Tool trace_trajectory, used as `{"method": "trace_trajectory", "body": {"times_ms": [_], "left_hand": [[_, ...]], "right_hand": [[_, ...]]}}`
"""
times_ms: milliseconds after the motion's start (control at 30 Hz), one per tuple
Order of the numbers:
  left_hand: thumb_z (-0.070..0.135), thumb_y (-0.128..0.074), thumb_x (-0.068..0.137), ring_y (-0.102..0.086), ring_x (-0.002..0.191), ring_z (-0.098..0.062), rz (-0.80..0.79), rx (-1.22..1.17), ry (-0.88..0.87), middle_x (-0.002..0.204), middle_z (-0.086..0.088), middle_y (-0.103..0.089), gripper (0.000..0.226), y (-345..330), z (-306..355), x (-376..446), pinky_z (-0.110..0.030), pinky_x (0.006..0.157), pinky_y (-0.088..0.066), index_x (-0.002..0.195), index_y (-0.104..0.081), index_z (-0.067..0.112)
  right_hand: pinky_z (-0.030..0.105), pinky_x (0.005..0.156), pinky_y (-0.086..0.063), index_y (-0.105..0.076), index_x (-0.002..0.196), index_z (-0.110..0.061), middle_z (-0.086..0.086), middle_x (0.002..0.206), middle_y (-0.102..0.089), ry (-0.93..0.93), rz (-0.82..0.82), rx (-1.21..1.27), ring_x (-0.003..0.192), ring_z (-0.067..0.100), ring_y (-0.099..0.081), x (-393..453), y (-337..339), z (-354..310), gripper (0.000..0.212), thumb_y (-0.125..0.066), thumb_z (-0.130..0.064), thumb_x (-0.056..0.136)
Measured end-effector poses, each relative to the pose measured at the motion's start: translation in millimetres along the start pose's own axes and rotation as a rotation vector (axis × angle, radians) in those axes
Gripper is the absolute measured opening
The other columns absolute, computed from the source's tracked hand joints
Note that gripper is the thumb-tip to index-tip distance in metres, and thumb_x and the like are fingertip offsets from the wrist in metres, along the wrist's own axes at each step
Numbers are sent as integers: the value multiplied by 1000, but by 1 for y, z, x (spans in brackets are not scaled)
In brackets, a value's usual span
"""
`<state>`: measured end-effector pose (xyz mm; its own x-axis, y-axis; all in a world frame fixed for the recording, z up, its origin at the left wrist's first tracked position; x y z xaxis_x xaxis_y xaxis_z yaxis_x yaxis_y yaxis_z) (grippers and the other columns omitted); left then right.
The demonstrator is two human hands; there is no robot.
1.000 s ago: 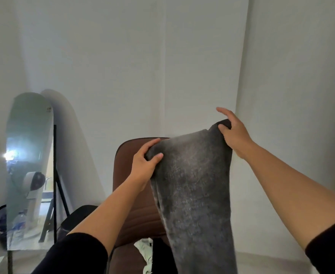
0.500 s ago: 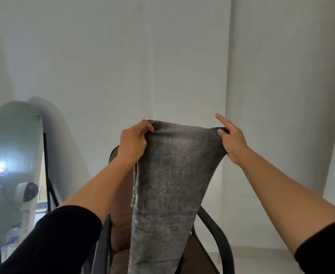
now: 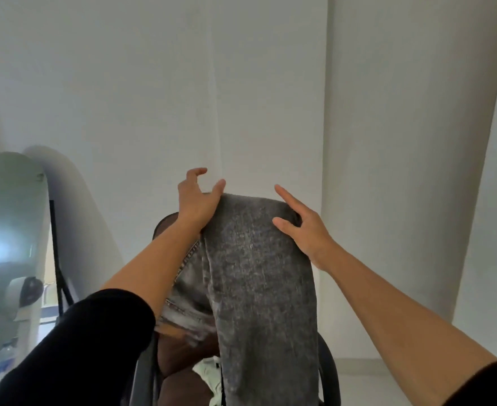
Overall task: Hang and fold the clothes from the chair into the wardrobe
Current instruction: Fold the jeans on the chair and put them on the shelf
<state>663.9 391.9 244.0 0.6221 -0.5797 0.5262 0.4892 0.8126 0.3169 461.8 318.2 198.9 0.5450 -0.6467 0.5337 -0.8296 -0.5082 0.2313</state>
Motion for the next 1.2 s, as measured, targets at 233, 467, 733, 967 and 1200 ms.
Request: {"method": "trace_trajectory", "body": {"times_ms": [233, 467, 733, 967, 1200], "left_hand": [[73, -53, 74, -35, 135, -30, -254, 145, 143, 149, -11, -31, 82, -15, -53, -58, -42, 109, -30, 143, -24, 39], [42, -80, 69, -45, 123, -22, -475, -92, 201, 128, -1, -41, 84, -40, -27, -89, -39, 100, -44, 139, -33, 41], [13, -72, 80, -52, 108, -12, -124, -471, -74, 112, 16, -50, 41, -55, 42, -63, -31, 95, -48, 100, -60, 45], [13, -72, 79, -51, 110, -10, 67, -475, -93, 101, 20, -53, 24, -50, 53, -32, -34, 102, -44, 94, -63, 31], [16, -72, 80, -49, 114, -14, 123, -434, 2, 113, 12, -51, 25, -28, 40, -5, -32, 100, -44, 99, -62, 30]], "right_hand": [[36, 113, -31, -39, 135, -50, -8, 149, -30, -81, 85, 192, 136, 12, -29, 22, -31, -4, 58, -48, -7, 97], [19, 99, -29, -32, 139, -47, -9, 150, -27, -65, 162, 19, 127, 4, -26, 34, -2, 0, 62, -42, -2, 98], [41, 113, -32, -20, 139, -57, -3, 154, -24, -141, 122, 44, 139, 19, -28, 19, 65, 23, 76, -66, -46, 79], [26, 80, -53, -12, 144, -51, -1, 149, -38, -195, 97, 401, 110, 8, -56, -2, 75, 40, 86, -64, -38, 77], [28, 105, -42, -34, 136, -52, -20, 137, -41, -37, -42, 248, 124, 2, -45, -15, 12, 26, 73, -70, -18, 82]]}}
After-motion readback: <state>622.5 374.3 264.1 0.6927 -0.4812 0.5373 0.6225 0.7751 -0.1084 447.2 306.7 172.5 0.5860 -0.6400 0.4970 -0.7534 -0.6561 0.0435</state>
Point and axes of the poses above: each hand's wrist, its own x-axis towards the middle knuckle, its own y-axis out of the back of the hand, z = x × y, the point moved 7 cm from there along x, towards the middle knuckle
